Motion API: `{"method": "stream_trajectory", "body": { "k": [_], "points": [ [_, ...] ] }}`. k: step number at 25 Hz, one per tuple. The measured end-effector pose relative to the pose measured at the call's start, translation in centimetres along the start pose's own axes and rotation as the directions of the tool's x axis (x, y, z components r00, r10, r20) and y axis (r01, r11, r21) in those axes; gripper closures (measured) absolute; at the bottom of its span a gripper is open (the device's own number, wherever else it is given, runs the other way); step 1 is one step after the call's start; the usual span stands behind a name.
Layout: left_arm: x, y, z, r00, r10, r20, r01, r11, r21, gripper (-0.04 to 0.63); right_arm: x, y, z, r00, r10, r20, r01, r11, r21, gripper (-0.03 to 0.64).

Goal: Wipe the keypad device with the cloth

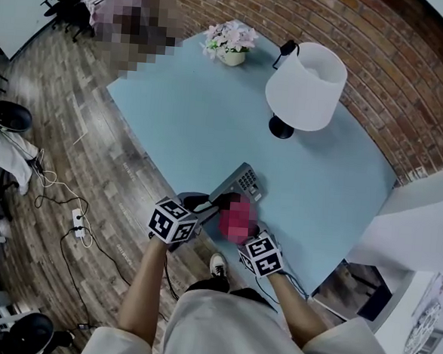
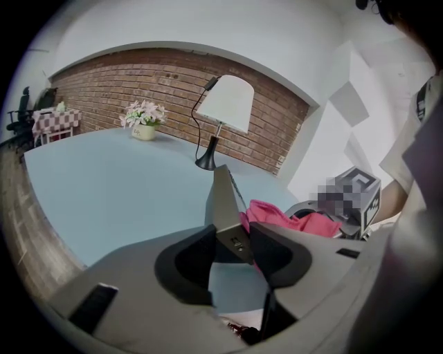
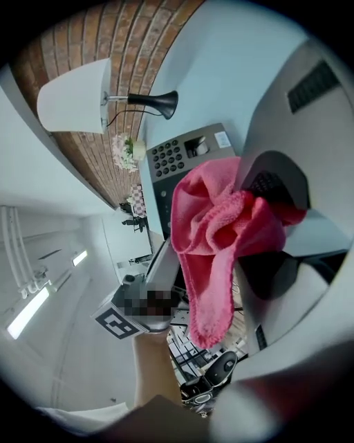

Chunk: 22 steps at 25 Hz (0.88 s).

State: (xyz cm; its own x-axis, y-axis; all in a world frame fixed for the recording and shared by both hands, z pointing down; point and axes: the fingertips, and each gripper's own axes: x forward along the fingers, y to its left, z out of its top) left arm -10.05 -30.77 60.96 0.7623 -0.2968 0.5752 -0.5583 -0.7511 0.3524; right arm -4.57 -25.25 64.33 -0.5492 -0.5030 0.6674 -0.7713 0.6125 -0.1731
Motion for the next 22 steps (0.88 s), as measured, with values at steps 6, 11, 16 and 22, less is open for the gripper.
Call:
{"method": "stream_trajectory", "body": {
  "k": [6,11,16,22],
  "points": [
    [-0.1,0.0,0.0,1.0,-0.011,-0.009,0.011,1.0,0.014,0.399,0.0,-1.9,0.4,1.0,0.002,0.008,-0.002,0.998,0.065,0.482],
    [0.0,0.0,0.0,1.0,-0.017,-0.007,0.017,1.0,0.02,0.399,-0.1,-5.0,1.1,0.999,-0.046,0.02,0.044,0.995,0.094,0.482],
    [0.0,-0.1,-0.1,1.0,-0.023,-0.007,0.023,0.999,0.022,0.4,-0.1,-8.1,1.8,0.994,-0.101,0.031,0.096,0.986,0.138,0.482],
    [-0.2,-0.4,-0.3,1.0,-0.027,-0.015,0.028,0.999,0.038,0.405,0.1,-9.5,2.6,0.988,-0.143,0.05,0.132,0.975,0.179,0.482]
  ]
}}
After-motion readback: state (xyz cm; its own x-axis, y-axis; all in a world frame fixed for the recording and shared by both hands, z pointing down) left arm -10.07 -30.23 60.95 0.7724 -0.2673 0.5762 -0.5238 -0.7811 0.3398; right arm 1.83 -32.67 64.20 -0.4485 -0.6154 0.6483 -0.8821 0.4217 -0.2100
